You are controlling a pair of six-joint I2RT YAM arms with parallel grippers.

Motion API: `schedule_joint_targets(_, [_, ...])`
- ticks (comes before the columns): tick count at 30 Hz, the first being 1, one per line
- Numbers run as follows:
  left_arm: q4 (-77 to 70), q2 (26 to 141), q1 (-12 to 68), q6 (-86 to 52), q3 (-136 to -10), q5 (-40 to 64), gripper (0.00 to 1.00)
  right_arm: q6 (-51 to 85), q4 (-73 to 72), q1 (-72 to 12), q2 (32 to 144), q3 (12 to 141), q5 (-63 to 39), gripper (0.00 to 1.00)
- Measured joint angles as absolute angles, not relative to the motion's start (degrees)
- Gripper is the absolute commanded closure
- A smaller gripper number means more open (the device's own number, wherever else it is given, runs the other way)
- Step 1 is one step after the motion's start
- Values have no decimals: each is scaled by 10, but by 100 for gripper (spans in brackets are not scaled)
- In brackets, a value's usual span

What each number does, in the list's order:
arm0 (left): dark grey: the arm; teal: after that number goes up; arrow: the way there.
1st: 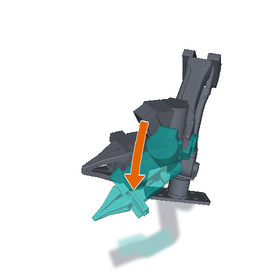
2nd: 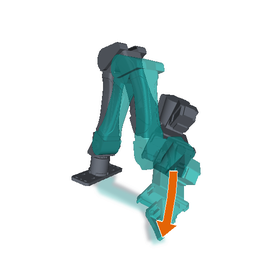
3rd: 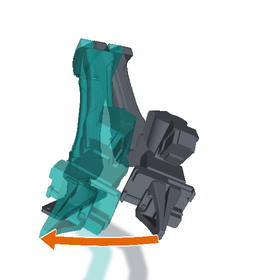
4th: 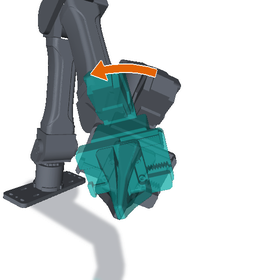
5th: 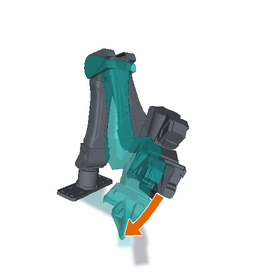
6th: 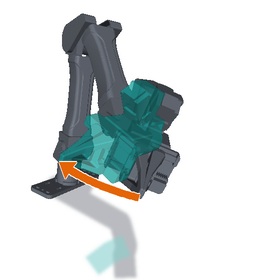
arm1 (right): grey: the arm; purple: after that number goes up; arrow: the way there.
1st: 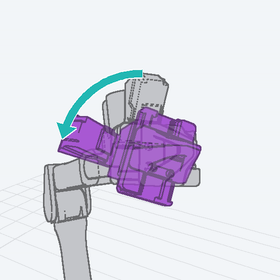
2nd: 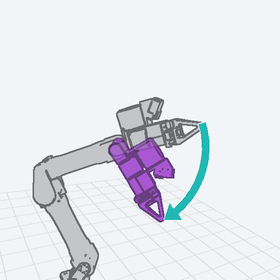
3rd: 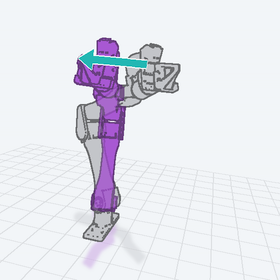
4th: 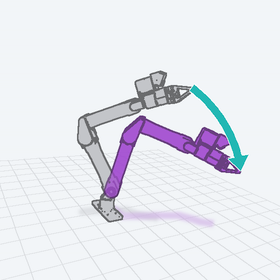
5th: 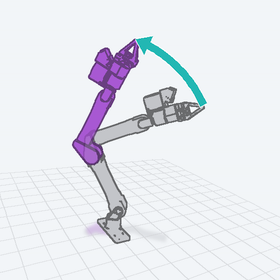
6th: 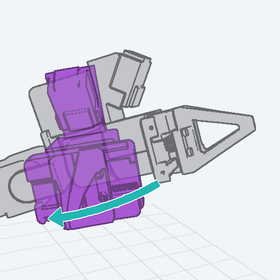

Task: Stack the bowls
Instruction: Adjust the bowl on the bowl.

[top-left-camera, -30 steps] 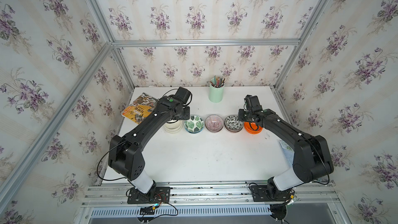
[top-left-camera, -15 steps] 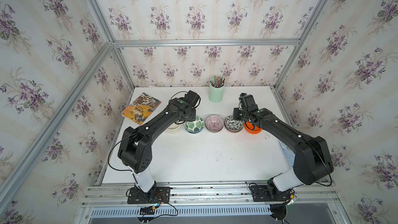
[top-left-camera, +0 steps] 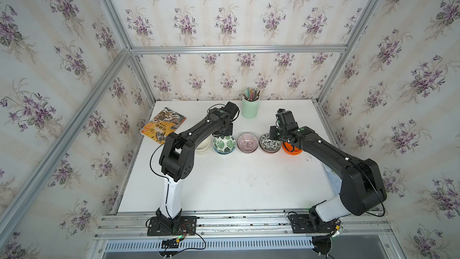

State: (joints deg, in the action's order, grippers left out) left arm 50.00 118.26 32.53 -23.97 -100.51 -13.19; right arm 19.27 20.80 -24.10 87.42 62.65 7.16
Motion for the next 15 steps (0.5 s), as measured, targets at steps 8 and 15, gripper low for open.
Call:
schedule_joint_targets(8, [503, 1198, 324, -240, -1007, -131, 66, 191, 204, -241, 881, 626, 72, 76])
schedule_joint_targets(15, [505, 1203, 324, -241, -1012, -130, 66, 190, 204, -241, 882, 625, 72, 76])
